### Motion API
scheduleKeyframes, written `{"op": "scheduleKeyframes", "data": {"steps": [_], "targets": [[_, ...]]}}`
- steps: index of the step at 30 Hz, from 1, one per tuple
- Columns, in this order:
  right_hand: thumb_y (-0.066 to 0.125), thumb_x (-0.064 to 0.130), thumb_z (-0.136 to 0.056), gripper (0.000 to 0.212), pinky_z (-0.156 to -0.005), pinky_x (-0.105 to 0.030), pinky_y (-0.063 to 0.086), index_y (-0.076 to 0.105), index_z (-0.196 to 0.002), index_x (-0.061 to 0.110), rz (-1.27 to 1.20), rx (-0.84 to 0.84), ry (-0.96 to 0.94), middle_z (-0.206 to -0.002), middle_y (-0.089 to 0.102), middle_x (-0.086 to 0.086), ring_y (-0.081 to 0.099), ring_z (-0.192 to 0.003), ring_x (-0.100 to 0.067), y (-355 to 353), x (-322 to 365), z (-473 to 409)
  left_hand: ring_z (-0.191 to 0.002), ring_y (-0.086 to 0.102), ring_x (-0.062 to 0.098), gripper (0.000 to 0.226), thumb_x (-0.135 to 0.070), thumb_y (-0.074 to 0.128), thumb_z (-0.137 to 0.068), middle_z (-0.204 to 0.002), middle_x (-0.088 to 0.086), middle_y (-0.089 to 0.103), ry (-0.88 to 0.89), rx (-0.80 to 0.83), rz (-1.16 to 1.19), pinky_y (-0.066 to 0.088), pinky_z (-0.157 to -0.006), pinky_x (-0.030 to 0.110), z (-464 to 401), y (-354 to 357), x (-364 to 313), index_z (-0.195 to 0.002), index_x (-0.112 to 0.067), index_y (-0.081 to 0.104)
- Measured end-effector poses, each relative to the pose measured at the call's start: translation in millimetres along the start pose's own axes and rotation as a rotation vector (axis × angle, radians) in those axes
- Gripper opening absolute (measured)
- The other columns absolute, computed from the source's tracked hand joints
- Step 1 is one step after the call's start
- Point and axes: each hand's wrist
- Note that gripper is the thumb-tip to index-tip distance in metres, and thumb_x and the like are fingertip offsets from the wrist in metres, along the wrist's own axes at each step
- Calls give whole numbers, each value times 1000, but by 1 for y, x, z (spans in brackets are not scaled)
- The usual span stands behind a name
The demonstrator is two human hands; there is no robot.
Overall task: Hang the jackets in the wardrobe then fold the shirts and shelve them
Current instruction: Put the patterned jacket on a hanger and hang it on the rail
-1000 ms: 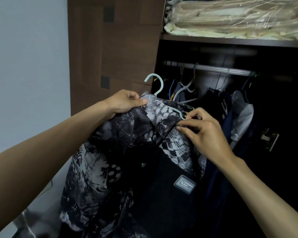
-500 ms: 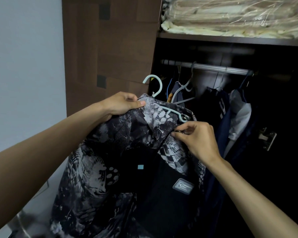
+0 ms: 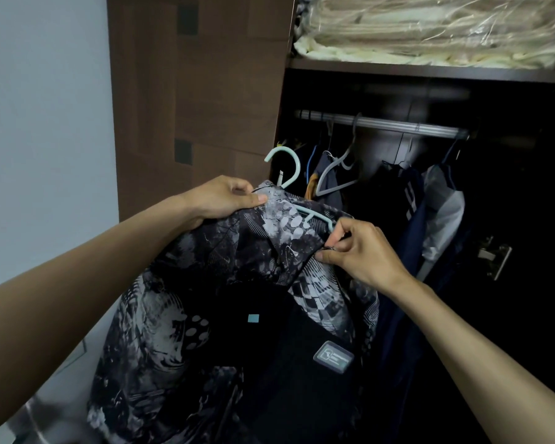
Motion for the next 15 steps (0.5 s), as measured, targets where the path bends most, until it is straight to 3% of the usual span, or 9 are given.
{"op": "scheduleKeyframes", "data": {"steps": [2, 4, 6, 9, 11, 13, 15], "targets": [[89, 16, -76, 33, -68, -30, 51, 62, -93, 12, -62, 157, 5, -69, 76, -10, 69, -63, -14, -7, 1, 1, -102, 56, 6, 41, -55, 63, -91, -94, -13, 65, 16, 11, -14, 34, -98, 33, -1, 0, 3, -84, -14, 62], [87, 13, -77, 39, -80, -35, 59, 61, -107, 9, -220, 279, 35, -84, 79, -13, 76, -80, -25, -21, 8, 1, -93, 60, 1, 45, -53, 63, -91, -88, -16, 68, 60, 31, -3, 38, -93, 30, -1, 2, 5, -93, -8, 64], [82, 20, -83, 39, -85, -41, 62, 62, -114, 9, -398, 182, 70, -94, 79, -12, 77, -87, -32, -34, 16, -9, -81, 62, -4, 42, -48, 62, -94, -85, -12, 72, 128, 78, 11, 41, -85, 25, 2, 7, 2, -100, -7, 66], [73, 41, -91, 33, -65, -39, 63, 70, -113, 17, -235, -85, -37, -85, 72, -5, 70, -64, -22, -43, 24, -30, -87, 63, 0, 32, -42, 57, -98, -99, 2, 73, 232, 194, -17, 46, -86, 23, 5, 19, -9, -100, -11, 67], [64, 34, -99, 27, -51, -32, 57, 75, -100, 8, -155, -80, -107, -72, 65, -6, 58, -50, -13, -41, 26, -37, -76, 59, -2, 27, -41, 55, -100, -81, -7, 68, 298, 220, -58, 44, -76, 17, 7, 27, -17, -94, -17, 66], [59, 24, -103, 34, -45, -27, 52, 69, -89, -5, -232, -66, -87, -63, 62, -6, 53, -44, -14, -39, 25, -40, -67, 53, 1, 26, -42, 54, -100, -72, -5, 60, 365, 167, -111, 39, -69, 19, 8, 30, -18, -90, -20, 65], [56, 23, -105, 35, -43, -29, 53, 64, -82, -2, -308, -66, -47, -61, 60, -11, 55, -42, -18, -42, 21, -37, -77, 60, 9, 25, -44, 56, -99, -81, 2, 65, 426, 13, -173, 44, -73, 30, 7, 24, -11, -90, -22, 67]]}}
Point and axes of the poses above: each hand's wrist, its own z-axis away from the middle knuckle, its own y-axis out of the palm, x = y × z
